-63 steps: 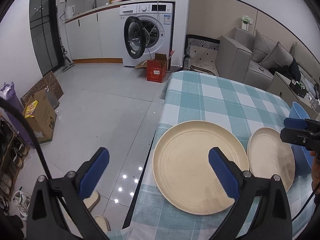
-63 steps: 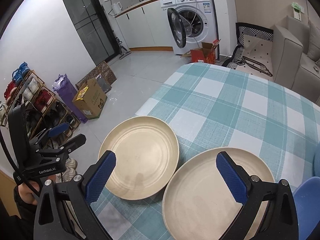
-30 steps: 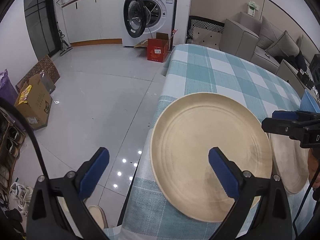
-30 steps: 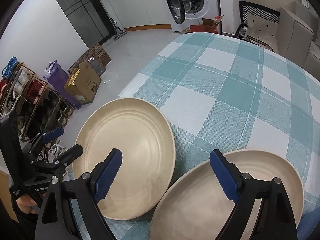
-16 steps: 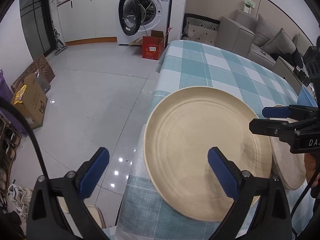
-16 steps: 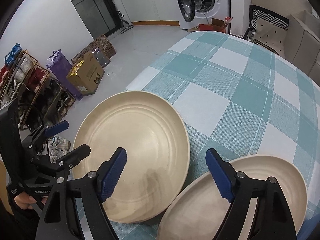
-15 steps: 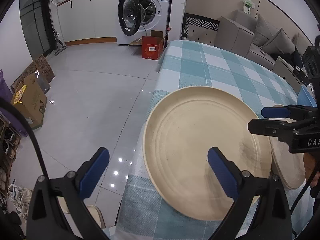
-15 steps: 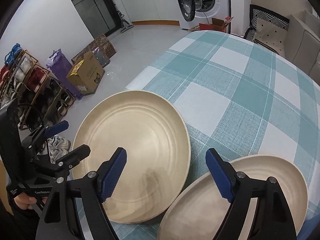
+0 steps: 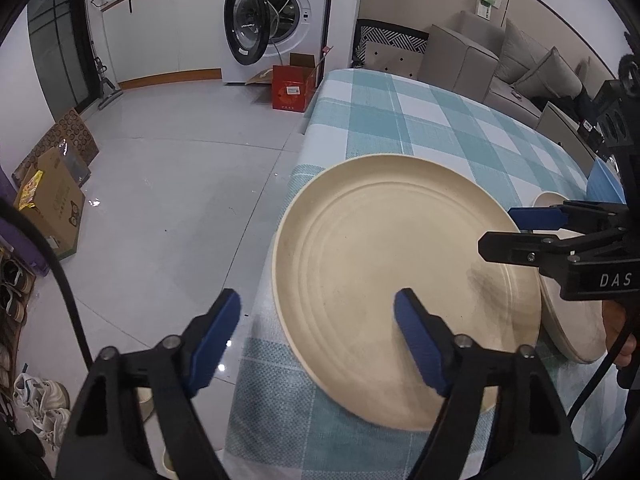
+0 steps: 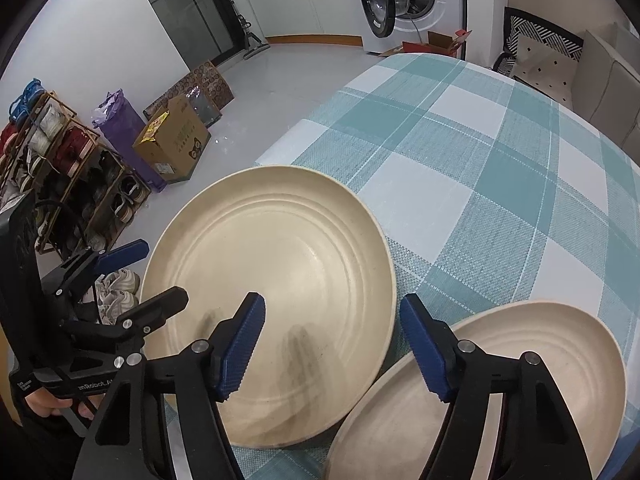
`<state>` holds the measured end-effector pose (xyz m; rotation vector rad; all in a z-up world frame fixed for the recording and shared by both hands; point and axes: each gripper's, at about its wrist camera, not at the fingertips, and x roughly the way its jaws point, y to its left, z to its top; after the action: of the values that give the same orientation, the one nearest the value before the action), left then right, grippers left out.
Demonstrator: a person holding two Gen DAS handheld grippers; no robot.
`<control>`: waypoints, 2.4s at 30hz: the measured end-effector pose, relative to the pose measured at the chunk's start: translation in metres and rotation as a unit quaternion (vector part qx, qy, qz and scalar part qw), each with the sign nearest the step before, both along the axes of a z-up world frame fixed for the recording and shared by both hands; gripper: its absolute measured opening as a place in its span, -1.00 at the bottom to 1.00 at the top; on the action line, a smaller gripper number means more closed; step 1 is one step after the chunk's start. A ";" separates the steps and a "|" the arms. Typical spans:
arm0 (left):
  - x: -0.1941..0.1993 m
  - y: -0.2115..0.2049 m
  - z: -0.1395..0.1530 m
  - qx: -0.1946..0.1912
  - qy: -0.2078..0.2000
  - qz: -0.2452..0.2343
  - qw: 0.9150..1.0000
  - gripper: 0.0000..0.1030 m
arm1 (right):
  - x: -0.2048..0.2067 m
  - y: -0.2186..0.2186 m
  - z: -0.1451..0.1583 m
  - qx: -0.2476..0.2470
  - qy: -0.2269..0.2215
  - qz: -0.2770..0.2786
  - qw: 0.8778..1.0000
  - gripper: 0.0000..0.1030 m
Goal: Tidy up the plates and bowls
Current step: 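Lower both tools onto the rim of the loose cream plate, then close the left gripper on the plate rim while the right gripper also closes on it, then lift the gripped cream plate and carry it over the stacked plates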
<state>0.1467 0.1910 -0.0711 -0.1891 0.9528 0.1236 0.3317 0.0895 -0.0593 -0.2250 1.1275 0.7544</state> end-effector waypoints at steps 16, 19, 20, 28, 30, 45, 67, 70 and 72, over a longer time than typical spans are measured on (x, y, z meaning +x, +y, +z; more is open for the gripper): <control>-0.006 0.002 -0.002 0.005 0.011 0.003 1.000 -0.31 | -0.006 0.000 -0.002 -0.015 -0.020 -0.005 1.000 0.06; -0.006 0.003 -0.002 0.008 0.013 0.004 1.000 -0.38 | -0.006 -0.003 -0.002 -0.015 -0.025 -0.011 1.000 -0.07; -0.006 0.004 -0.002 0.007 0.013 0.005 1.000 -0.39 | -0.006 -0.003 -0.002 -0.016 -0.028 -0.011 0.999 -0.09; -0.007 0.003 0.000 0.016 0.016 0.008 1.000 -0.46 | -0.007 -0.005 -0.003 -0.026 -0.045 -0.018 0.999 -0.33; -0.007 0.003 0.000 0.018 0.018 0.008 1.000 -0.48 | -0.006 -0.006 -0.003 -0.025 -0.044 -0.021 0.998 -0.35; -0.011 0.006 0.009 0.035 0.015 0.017 0.999 -0.49 | -0.013 0.001 0.001 -0.031 -0.050 -0.016 0.998 -0.40; -0.014 0.009 0.027 0.041 0.001 0.023 0.999 -0.49 | -0.021 0.000 0.019 -0.026 -0.049 -0.012 0.998 -0.41; -0.012 0.010 0.019 0.039 0.010 0.025 0.999 -0.49 | -0.020 -0.001 0.010 -0.027 -0.035 -0.013 0.999 -0.41; -0.011 0.012 0.015 0.038 0.015 0.026 0.999 -0.49 | -0.019 0.000 0.004 -0.028 -0.027 -0.013 0.999 -0.41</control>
<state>0.1362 0.2026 -0.0565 -0.1423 0.9711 0.2117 0.3127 0.0896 -0.0554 -0.2759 1.0998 0.6914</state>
